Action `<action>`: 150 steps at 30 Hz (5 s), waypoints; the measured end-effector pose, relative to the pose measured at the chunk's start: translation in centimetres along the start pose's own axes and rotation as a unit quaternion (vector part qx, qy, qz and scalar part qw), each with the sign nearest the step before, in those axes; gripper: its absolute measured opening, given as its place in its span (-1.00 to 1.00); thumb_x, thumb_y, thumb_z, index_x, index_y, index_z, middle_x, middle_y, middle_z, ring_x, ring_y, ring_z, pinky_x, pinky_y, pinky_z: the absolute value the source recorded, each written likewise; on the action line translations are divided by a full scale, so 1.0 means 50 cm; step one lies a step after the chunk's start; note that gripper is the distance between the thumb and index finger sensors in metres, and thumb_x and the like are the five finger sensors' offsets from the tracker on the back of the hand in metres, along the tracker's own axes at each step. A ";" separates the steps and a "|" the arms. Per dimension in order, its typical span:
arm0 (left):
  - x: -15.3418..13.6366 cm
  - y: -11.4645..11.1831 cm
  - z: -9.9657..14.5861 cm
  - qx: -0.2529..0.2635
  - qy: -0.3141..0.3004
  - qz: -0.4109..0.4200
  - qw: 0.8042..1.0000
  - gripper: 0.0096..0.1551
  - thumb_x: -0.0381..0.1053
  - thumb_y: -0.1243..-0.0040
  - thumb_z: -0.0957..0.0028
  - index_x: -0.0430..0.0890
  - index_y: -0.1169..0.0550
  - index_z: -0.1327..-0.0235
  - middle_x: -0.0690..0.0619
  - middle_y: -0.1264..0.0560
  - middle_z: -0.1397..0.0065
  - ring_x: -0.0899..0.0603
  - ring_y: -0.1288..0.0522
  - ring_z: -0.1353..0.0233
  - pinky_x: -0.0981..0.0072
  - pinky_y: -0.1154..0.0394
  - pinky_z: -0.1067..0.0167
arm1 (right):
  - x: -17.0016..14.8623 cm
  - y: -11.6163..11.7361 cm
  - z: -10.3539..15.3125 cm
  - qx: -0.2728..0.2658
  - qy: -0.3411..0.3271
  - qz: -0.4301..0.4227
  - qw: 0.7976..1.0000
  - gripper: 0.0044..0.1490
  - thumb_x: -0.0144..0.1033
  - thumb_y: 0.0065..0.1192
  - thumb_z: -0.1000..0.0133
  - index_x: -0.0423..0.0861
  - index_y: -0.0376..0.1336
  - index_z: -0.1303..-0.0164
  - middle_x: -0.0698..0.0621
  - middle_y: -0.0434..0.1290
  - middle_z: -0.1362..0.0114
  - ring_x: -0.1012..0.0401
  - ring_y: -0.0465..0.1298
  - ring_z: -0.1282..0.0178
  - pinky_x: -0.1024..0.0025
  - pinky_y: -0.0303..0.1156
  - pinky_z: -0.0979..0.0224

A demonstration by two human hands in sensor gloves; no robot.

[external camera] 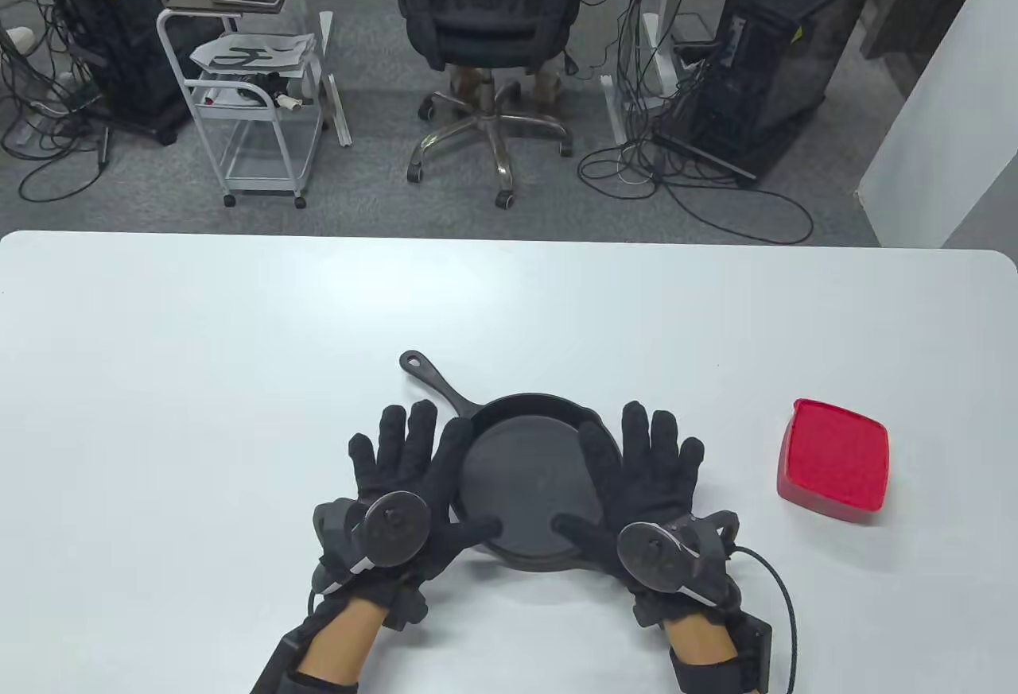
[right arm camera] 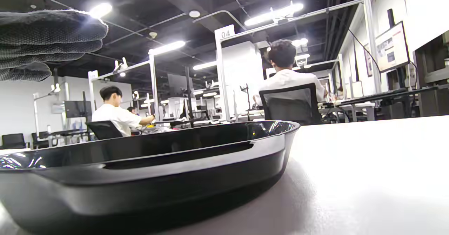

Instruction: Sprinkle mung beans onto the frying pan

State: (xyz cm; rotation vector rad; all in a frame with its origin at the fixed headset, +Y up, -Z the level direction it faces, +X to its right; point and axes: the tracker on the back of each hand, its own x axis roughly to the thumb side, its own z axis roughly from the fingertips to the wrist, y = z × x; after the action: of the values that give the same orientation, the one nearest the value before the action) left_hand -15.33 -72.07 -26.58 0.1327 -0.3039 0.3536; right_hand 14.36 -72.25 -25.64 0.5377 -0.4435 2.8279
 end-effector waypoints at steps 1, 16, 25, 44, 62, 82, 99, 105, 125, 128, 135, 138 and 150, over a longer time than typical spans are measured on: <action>0.000 0.000 0.000 0.000 0.000 0.000 1.000 0.35 0.90 0.19 0.27 0.27 0.11 -0.76 0.07 0.31 -0.83 -0.19 0.43 -0.75 -0.48 0.33 -0.50 | 0.000 0.000 0.000 0.003 0.000 0.000 1.000 0.20 0.64 -0.20 -0.08 0.20 -0.38 -0.76 -0.25 -0.50 -0.83 -0.31 -0.49 -0.71 -0.54 -0.42 -0.48; -0.005 0.003 -0.001 0.000 0.009 0.016 1.000 0.34 0.88 0.19 0.25 0.26 0.07 -0.77 0.06 0.30 -0.83 -0.20 0.42 -0.75 -0.46 0.34 -0.50 | -0.005 -0.001 -0.002 0.020 0.017 0.003 1.000 0.19 0.63 -0.19 -0.09 0.19 -0.35 -0.77 -0.26 -0.48 -0.83 -0.31 -0.48 -0.71 -0.54 -0.41 -0.48; -0.020 0.010 -0.004 -0.004 0.025 0.037 0.999 0.33 0.87 0.18 0.25 0.24 0.03 -0.78 0.05 0.28 -0.83 -0.20 0.42 -0.75 -0.45 0.35 -0.51 | -0.112 -0.048 -0.022 0.027 0.135 0.046 0.989 0.19 0.61 -0.09 -0.09 0.19 -0.32 -0.77 -0.27 -0.43 -0.85 -0.32 -0.41 -0.74 -0.54 -0.37 -0.50; -0.029 0.013 -0.007 -0.024 0.048 0.036 0.998 0.31 0.86 0.19 0.23 0.22 -0.03 -0.78 0.04 0.26 -0.84 -0.20 0.41 -0.75 -0.44 0.36 -0.50 | -0.452 -0.039 0.019 0.296 0.481 0.062 0.822 0.31 0.66 -0.14 -0.12 0.11 -0.56 -0.70 -0.36 -0.58 -0.75 -0.44 -0.40 -0.67 -0.53 -0.05 -0.52; -0.032 0.013 -0.007 -0.039 0.059 0.046 0.996 0.31 0.87 0.21 0.21 0.21 -0.05 -0.78 0.03 0.26 -0.84 -0.20 0.41 -0.74 -0.43 0.35 -0.51 | -0.476 -0.051 0.041 0.258 0.483 0.022 0.837 0.33 0.51 0.36 -0.05 0.29 -0.38 -0.69 -0.56 -0.50 -0.70 -0.49 -0.13 -0.59 -0.41 0.12 -0.51; -0.070 0.019 -0.005 -0.076 0.082 0.284 0.952 0.31 0.87 0.28 0.16 0.11 -0.14 -0.77 -0.12 0.04 -0.82 -0.36 0.02 -0.65 -0.30 -0.22 -0.43 | -0.093 -0.141 -0.102 0.242 0.017 -0.017 0.970 0.42 0.51 0.44 0.02 0.21 -0.34 -0.72 -0.55 -0.34 -0.76 -0.50 -0.01 -0.60 -0.43 0.17 -0.48; -0.097 -0.006 -0.001 -0.176 0.040 0.649 0.739 0.24 0.80 0.22 -0.02 0.00 -0.05 -0.75 -0.18 -0.38 -0.58 -0.23 -0.60 -0.08 0.18 -0.63 0.32 | 0.272 -0.142 -0.168 0.279 -0.213 -0.029 0.936 0.43 0.47 0.47 0.01 0.20 -0.35 -0.72 -0.54 -0.33 -0.77 -0.51 -0.02 -0.62 -0.45 0.14 -0.50; -0.109 -0.017 -0.003 -0.226 0.017 0.698 0.680 0.14 0.70 0.10 -0.10 0.11 0.09 -0.74 -0.26 -0.41 -0.52 -0.24 -0.72 0.01 0.24 -0.73 0.36 | 0.285 -0.137 -0.176 0.286 -0.217 -0.046 0.932 0.40 0.44 0.48 0.02 0.18 -0.29 -0.74 -0.51 -0.32 -0.79 -0.51 -0.05 -0.65 -0.47 0.10 -0.53; -0.097 -0.042 0.005 -0.106 0.116 0.723 0.672 -0.01 0.56 -0.01 -0.12 0.17 0.05 -0.63 -0.23 -0.23 -0.59 -0.32 -0.68 -0.06 0.11 -0.77 0.33 | 0.334 -0.106 -0.127 0.130 -0.135 0.117 0.975 -0.06 0.45 0.11 -0.13 0.24 0.01 -0.68 -0.26 -0.01 -0.83 -0.36 0.14 -0.67 -0.41 0.33 -0.38; -0.096 -0.043 0.009 -0.071 0.136 0.738 0.657 -0.01 0.56 -0.02 -0.10 0.17 0.05 -0.60 -0.23 -0.24 -0.58 -0.33 -0.69 -0.05 0.09 -0.76 0.35 | 0.335 -0.091 -0.123 0.100 -0.113 0.102 0.983 -0.08 0.45 0.03 -0.14 0.26 0.01 -0.68 -0.25 -0.02 -0.83 -0.36 0.09 -0.68 -0.41 0.37 -0.33; -0.085 -0.051 0.013 -0.056 0.148 0.752 0.640 -0.03 0.58 0.02 -0.09 0.21 0.07 -0.58 -0.25 -0.23 -0.58 -0.31 -0.71 -0.01 0.15 -0.78 0.39 | 0.332 -0.074 -0.115 -0.003 -0.125 0.107 0.986 -0.11 0.50 -0.07 -0.09 0.24 0.15 -0.59 -0.21 0.17 -0.77 -0.35 0.20 -0.61 -0.42 0.36 -0.27; -0.082 -0.058 0.014 -0.059 0.150 0.757 0.634 -0.05 0.59 0.07 -0.10 0.23 0.10 -0.57 -0.25 -0.19 -0.59 -0.31 -0.71 -0.02 0.16 -0.78 0.38 | 0.330 -0.068 -0.116 -0.004 -0.123 0.096 0.988 -0.12 0.48 -0.10 -0.11 0.21 0.17 -0.57 -0.17 0.22 -0.74 -0.36 0.22 -0.59 -0.45 0.35 -0.26; -0.062 -0.062 0.011 -0.083 0.120 0.746 0.649 -0.07 0.57 0.20 -0.15 0.22 0.25 -0.53 -0.31 0.01 -0.63 -0.34 -0.63 -0.17 0.17 -0.76 0.21 | 0.298 -0.061 -0.099 -0.017 -0.097 0.021 0.995 -0.14 0.45 -0.17 -0.17 0.14 0.21 -0.55 -0.09 0.30 -0.70 -0.39 0.23 -0.57 -0.52 0.30 -0.26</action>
State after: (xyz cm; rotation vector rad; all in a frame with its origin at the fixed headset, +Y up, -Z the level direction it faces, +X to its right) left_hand -17.15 -76.05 -27.26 -0.4101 -0.1082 1.9958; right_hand 0.10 -65.28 -23.48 0.8103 -0.5428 2.8130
